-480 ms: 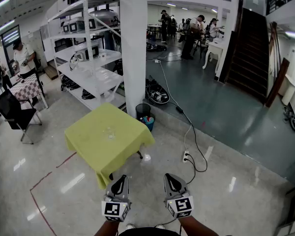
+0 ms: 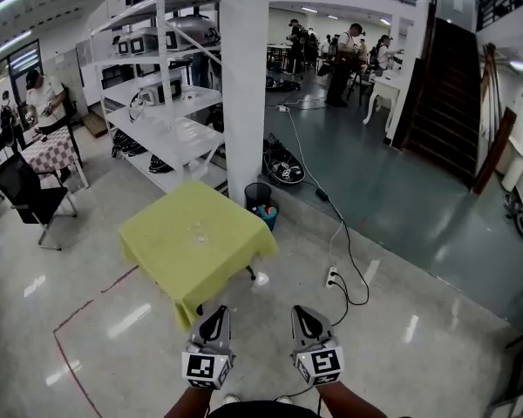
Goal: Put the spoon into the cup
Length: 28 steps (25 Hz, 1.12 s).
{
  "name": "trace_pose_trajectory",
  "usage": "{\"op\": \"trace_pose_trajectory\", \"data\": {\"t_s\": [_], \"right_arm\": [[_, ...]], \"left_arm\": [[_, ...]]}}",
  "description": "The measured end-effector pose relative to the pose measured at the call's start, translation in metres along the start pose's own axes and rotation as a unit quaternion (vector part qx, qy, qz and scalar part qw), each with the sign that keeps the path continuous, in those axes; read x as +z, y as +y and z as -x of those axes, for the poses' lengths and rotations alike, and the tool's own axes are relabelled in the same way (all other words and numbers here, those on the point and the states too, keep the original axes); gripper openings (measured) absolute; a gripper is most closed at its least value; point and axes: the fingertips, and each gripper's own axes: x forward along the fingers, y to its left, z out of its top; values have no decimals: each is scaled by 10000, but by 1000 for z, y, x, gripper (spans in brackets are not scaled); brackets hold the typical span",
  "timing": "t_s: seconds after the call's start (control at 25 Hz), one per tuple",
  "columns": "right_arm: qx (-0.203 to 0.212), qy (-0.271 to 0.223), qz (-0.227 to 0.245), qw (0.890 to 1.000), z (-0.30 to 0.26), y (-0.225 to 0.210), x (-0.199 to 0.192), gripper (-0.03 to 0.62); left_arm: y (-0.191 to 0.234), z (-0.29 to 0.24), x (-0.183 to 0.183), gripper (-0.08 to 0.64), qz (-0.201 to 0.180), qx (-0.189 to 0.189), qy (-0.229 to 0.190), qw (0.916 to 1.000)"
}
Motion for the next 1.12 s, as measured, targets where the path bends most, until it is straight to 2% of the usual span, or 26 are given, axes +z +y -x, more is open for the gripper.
{"op": "trace_pose_trajectory", "data": {"t_s": [0.24, 0.52, 0.76, 1.12], "right_arm": [[122, -89, -66, 9999, 2, 22, 7, 6], [80, -69, -3, 9999, 0, 60, 16, 6], [-23, -15, -2, 10000, -1, 86, 11, 7], [-23, 91, -45, 9999, -15, 86, 5, 6]], "left_arm": [[6, 14, 3, 12, 9, -50, -45, 10000], [30, 37, 6, 12, 289, -161, -133, 9994], [49, 49, 0, 12, 140, -313, -29, 9994], [58, 41, -4, 12, 205, -337, 28, 9992]]}}
